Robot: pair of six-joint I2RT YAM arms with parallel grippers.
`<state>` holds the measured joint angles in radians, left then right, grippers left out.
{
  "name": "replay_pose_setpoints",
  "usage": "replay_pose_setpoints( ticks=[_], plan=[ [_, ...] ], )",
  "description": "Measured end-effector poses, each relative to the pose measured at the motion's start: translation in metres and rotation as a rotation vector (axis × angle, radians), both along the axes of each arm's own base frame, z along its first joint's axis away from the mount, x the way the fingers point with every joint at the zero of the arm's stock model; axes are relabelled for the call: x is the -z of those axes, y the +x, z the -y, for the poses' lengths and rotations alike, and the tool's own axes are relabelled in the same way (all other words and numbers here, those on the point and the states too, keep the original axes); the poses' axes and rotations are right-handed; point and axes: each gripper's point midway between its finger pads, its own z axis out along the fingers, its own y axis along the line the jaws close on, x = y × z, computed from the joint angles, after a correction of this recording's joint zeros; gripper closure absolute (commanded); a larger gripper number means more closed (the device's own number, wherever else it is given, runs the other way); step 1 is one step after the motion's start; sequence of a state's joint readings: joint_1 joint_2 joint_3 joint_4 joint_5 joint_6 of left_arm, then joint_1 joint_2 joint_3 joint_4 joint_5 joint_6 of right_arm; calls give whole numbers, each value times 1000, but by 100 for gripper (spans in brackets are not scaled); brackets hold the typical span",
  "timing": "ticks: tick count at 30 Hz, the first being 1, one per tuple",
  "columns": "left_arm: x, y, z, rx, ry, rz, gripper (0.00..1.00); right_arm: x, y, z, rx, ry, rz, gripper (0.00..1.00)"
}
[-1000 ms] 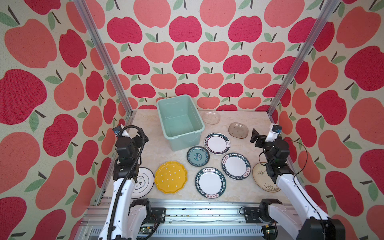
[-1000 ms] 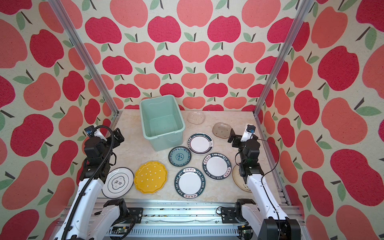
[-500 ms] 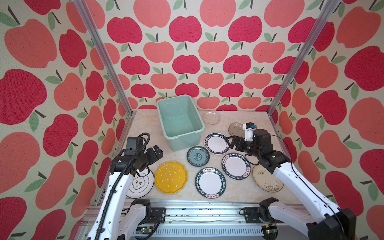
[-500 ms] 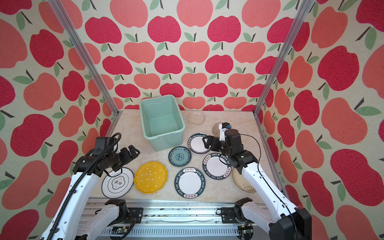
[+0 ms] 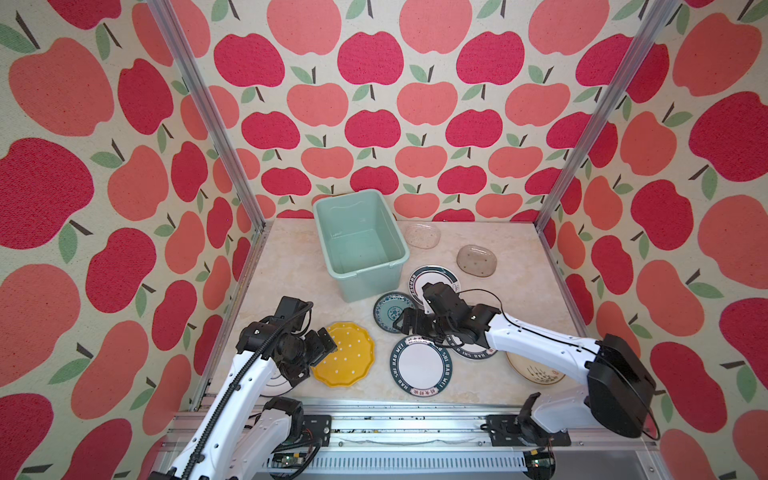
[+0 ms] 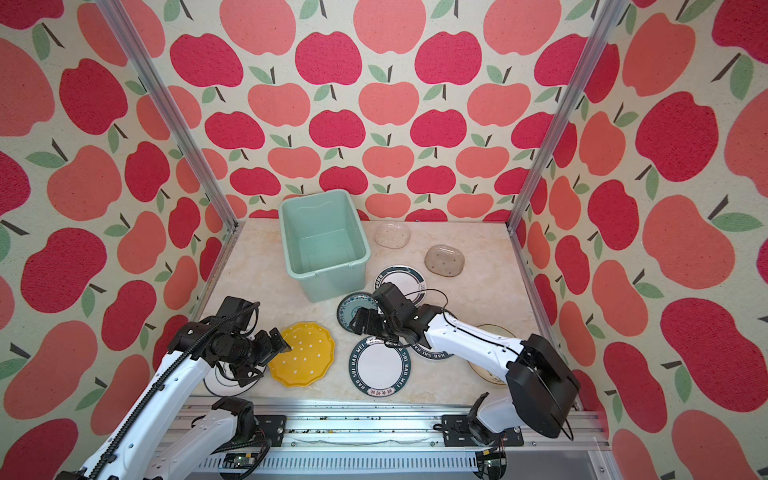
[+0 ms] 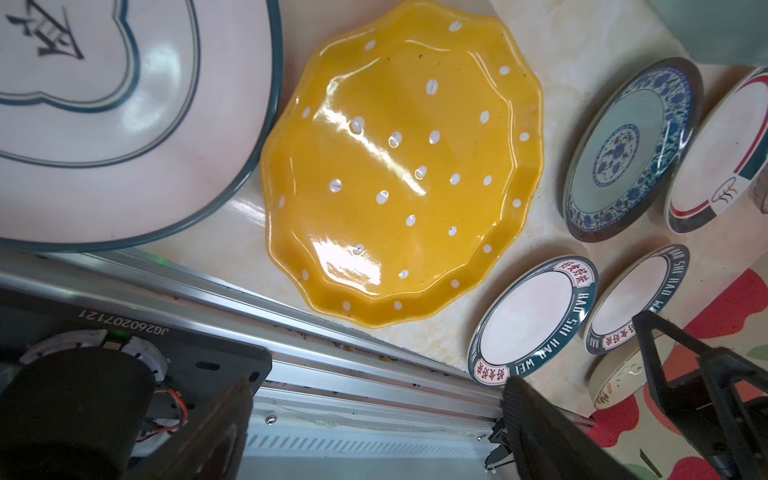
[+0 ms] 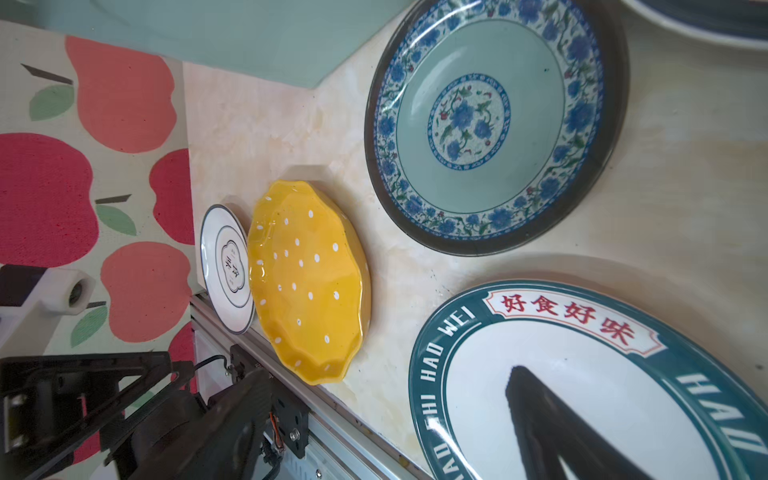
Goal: Place the plates into the plastic bin on the countertop
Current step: 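Reach the right gripper to the yellow dotted plate while the left gripper approaches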
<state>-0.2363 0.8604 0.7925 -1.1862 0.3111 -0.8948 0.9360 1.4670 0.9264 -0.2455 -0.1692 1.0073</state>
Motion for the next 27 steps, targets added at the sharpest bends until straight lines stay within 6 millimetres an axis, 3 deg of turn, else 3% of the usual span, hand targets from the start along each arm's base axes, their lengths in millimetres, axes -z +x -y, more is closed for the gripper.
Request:
replay_pose_setpoints(
  ticks=[10,21,27],
  plan=[
    [23,-9,-10,-60,59,-66,4,1,6,-54,-98,81,-89,5],
    [55,-6,-19,-80,140,-127,3,36,-8,-73,-185,81,-246,8],
    [69,0,-21,-82,166,-144,5,44,-12,-84,-222,96,-303,9]
  ],
)
